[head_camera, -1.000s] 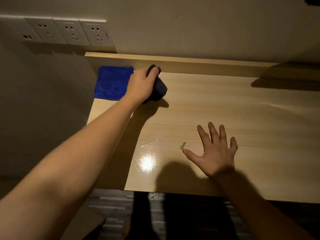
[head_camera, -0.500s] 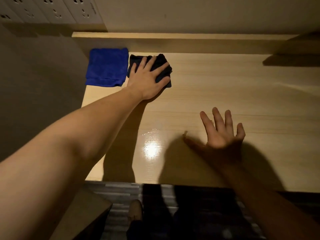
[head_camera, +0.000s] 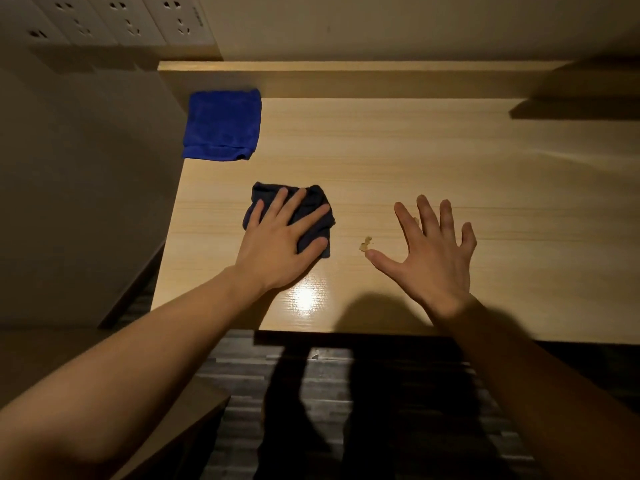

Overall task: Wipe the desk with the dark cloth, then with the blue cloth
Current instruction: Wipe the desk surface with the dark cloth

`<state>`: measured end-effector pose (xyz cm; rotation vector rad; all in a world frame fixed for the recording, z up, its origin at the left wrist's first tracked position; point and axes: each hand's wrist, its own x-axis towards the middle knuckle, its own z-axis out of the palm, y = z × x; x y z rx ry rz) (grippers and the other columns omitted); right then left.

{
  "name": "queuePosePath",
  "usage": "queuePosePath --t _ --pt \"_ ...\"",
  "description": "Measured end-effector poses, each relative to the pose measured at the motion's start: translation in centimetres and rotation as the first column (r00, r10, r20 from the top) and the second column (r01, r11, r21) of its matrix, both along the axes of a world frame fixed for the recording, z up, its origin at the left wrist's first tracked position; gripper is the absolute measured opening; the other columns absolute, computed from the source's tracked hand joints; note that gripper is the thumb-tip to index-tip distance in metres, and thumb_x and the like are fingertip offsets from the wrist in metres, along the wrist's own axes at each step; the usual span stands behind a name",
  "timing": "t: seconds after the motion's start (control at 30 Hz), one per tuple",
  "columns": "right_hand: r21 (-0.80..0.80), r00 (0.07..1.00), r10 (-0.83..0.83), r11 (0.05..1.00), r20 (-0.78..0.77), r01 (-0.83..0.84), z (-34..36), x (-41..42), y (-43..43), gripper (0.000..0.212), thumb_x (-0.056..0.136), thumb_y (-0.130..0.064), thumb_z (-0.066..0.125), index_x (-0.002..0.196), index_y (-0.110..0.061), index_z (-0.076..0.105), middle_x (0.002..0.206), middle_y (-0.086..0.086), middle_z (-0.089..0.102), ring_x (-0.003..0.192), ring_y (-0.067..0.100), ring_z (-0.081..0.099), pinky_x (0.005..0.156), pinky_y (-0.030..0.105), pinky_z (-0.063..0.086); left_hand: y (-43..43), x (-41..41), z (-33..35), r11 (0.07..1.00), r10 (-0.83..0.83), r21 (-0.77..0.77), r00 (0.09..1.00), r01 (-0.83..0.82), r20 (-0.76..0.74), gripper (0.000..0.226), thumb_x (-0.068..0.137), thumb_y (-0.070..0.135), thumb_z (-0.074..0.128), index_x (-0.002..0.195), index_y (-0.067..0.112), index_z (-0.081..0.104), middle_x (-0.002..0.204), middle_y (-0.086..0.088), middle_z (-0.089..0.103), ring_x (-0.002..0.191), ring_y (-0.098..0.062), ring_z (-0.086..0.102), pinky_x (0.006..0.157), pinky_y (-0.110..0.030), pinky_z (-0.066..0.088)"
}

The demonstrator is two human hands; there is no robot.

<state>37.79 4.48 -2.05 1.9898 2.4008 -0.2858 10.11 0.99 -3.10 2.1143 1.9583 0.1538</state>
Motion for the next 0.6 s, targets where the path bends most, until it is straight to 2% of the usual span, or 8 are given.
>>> queuePosePath --t 0.13,0.37,0.53,0.6 --pt "0.001 1.0 -0.01 1.0 -0.001 0.01 -0.2 0.0 0.1 0.107 0.075 -0.103 0.015 0.163 -0.043 0.016 0.175 -0.002 0.008 0.16 0.03 -0.003 0.122 0.064 0.008 -4.6 1.2 -0.1 1.0 0.011 -0.007 0.999 -0.011 0.033 0.062 0.103 0.068 0.032 0.162 0.051 0.032 0.177 0.004 0.018 0.165 -0.023 0.005 0.131 -0.052 0.003" --pt "-0.013 1.0 -0.015 1.0 -0.01 0.015 -0.2 0.1 0.0 0.107 0.074 -0.104 0.017 0.163 -0.044 0.015 0.175 -0.003 0.007 0.16 0.029 -0.005 0.122 0.064 0.006 -10.6 3.0 -0.5 0.998 -0.008 0.056 0.988 0.0 0.154 0.057 0.108 0.051 0.04 0.159 0.027 0.049 0.17 -0.006 0.038 0.16 -0.031 0.025 0.129 -0.051 0.021" --pt "-0.02 1.0 -0.007 1.0 -0.012 0.006 0.0 0.2 -0.1 0.107 0.075 -0.103 0.017 0.163 -0.044 0.015 0.175 -0.002 0.007 0.16 0.029 -0.005 0.122 0.065 0.006 -13.1 4.4 -0.4 0.999 0.008 0.038 0.974 -0.017 0.226 0.052 0.109 0.043 0.044 0.154 0.021 0.056 0.165 -0.008 0.045 0.157 -0.03 0.033 0.127 -0.045 0.026" --pt "-0.027 1.0 -0.002 1.0 -0.013 0.002 0.1 0.2 -0.1 0.106 0.075 -0.103 0.017 0.163 -0.043 0.016 0.175 -0.002 0.007 0.16 0.03 -0.004 0.122 0.065 0.006 -14.3 5.2 0.1 0.999 0.029 0.007 0.956 -0.032 0.291 0.049 0.108 0.043 0.045 0.15 0.021 0.059 0.163 -0.006 0.048 0.157 -0.024 0.034 0.126 -0.041 0.028"
